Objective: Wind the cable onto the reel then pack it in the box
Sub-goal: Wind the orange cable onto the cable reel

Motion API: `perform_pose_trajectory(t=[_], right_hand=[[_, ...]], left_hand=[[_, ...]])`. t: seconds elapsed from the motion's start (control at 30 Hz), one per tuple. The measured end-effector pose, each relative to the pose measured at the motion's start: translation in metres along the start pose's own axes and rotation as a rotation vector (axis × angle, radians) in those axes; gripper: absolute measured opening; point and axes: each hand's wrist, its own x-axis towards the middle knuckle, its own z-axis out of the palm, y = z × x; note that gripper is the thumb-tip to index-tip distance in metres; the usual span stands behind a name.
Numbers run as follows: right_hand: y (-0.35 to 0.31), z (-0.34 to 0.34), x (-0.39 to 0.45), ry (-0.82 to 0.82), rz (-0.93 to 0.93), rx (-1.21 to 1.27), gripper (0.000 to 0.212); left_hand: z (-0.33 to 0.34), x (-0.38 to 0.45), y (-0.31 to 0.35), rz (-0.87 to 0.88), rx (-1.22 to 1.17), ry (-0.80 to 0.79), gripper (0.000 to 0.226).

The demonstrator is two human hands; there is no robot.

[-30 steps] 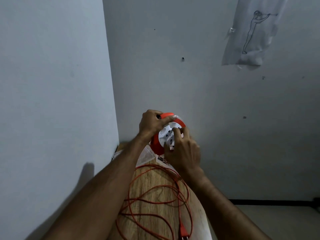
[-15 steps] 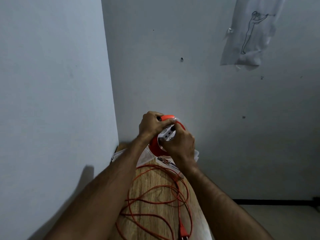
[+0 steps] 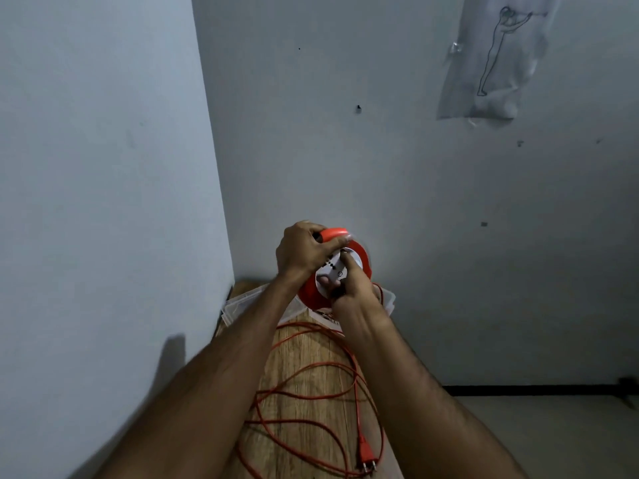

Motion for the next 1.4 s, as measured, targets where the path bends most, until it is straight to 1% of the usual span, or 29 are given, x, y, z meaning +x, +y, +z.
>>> perform_pose_trajectory(t=[0.03,0.07,0.1,0.13,0.17,0.2,0.23,0.27,0.3,0.37,0.5,0.57,0.67,0.73,0.8,0.83,0.9,0.97,1.0,1.03,1.1,1.2,1.27,1.33,1.4], right_hand=[[-0.001,-0.003,-0.001,-0.004,-0.024,-0.071,0.081],[-0.003,-0.009,-0.003,-0.005,-0.137,-0.196,0.063],[-0.002,-0.016,-0.005,0.008,-0.369,-0.381,0.044],[-0.002,-0.024,-0.006,0.023,-0.7,-0.596,0.029],[-0.002,-0.032,-0.005,0.019,-1.06,-0.808,0.021],[-0.004,-0.04,-0.003,-0.03,-1.358,-0.972,0.018],[-0.005,-0.047,0.001,-0.106,-1.561,-1.119,0.019],[-0.006,-0.052,0.009,-0.181,-1.691,-1.267,0.023],[-0.008,-0.055,0.016,-0.234,-1.777,-1.417,0.029],[-0.012,-0.06,0.027,-0.292,-1.858,-1.66,0.041],[-0.031,-0.065,0.03,-0.52,-1.983,-1.853,0.043],[-0.038,-0.063,0.031,-0.563,-2.015,-1.945,0.043],[-0.042,-0.059,0.034,-0.487,-2.008,-2.018,0.049],[-0.042,-0.057,0.033,-0.459,-2.036,-2.011,0.046],[-0.042,-0.056,0.036,-0.451,-2.093,-1.99,0.04],[-0.041,-0.054,0.037,-0.444,-2.113,-1.982,0.041],[-0.039,-0.051,0.039,-0.415,-2.118,-1.966,0.053],[-0.037,-0.048,0.039,-0.383,-2.109,-1.885,0.067],[-0.036,-0.048,0.038,-0.375,-2.092,-1.819,0.068],[-0.034,-0.047,0.038,-0.367,-2.055,-1.742,0.065],[-0.026,-0.045,0.035,-0.306,-1.927,-1.583,0.056],[-0.011,-0.04,0.025,-0.156,-1.691,-1.389,0.048],[-0.003,-0.034,0.014,-0.054,-1.451,-1.218,0.051],[0.007,-0.028,0.015,0.07,-1.183,-1.047,0.06],[0.015,-0.023,0.018,0.128,-0.884,-0.876,0.064]], left_hand=[[-0.001,0.001,-0.002,-0.017,-0.024,-0.006,0.053],[-0.001,0.002,-0.004,-0.042,-0.06,-0.012,0.053],[-0.003,0.003,-0.006,-0.069,-0.095,-0.014,0.051],[-0.004,0.003,-0.007,-0.091,-0.118,-0.014,0.049],[-0.005,0.004,-0.008,-0.1,-0.124,-0.015,0.049],[-0.006,0.004,-0.008,-0.095,-0.125,-0.017,0.05],[-0.005,0.004,-0.008,-0.087,-0.122,-0.025,0.051],[-0.005,0.005,-0.008,-0.078,-0.121,-0.035,0.052],[-0.004,0.005,-0.008,-0.076,-0.123,-0.046,0.052],[-0.004,0.007,-0.008,-0.074,-0.132,-0.062,0.051],[-0.005,0.008,-0.004,-0.079,-0.136,-0.093,0.048],[-0.006,0.008,0.0,-0.076,-0.13,-0.123,0.044],[-0.006,0.009,0.002,-0.07,-0.127,-0.139,0.045],[-0.008,0.01,0.002,-0.073,-0.123,-0.139,0.048],[-0.009,0.011,0.002,-0.078,-0.107,-0.134,0.052],[-0.009,0.011,0.002,-0.078,-0.098,-0.132,0.052],[-0.009,0.011,0.002,-0.078,-0.084,-0.13,0.051],[-0.008,0.01,0.002,-0.083,-0.097,-0.125,0.055],[-0.008,0.01,0.001,-0.086,-0.106,-0.119,0.057],[-0.007,0.01,0.001,-0.088,-0.113,-0.114,0.056],[-0.006,0.01,0.002,-0.088,-0.123,-0.103,0.051],[-0.004,0.01,0.004,-0.067,-0.107,-0.07,0.048],[-0.002,0.009,0.003,-0.055,-0.099,-0.05,0.047],[0.0,0.007,0.002,-0.052,-0.094,-0.041,0.045],[0.002,0.005,0.0,-0.043,-0.077,-0.041,0.046]])
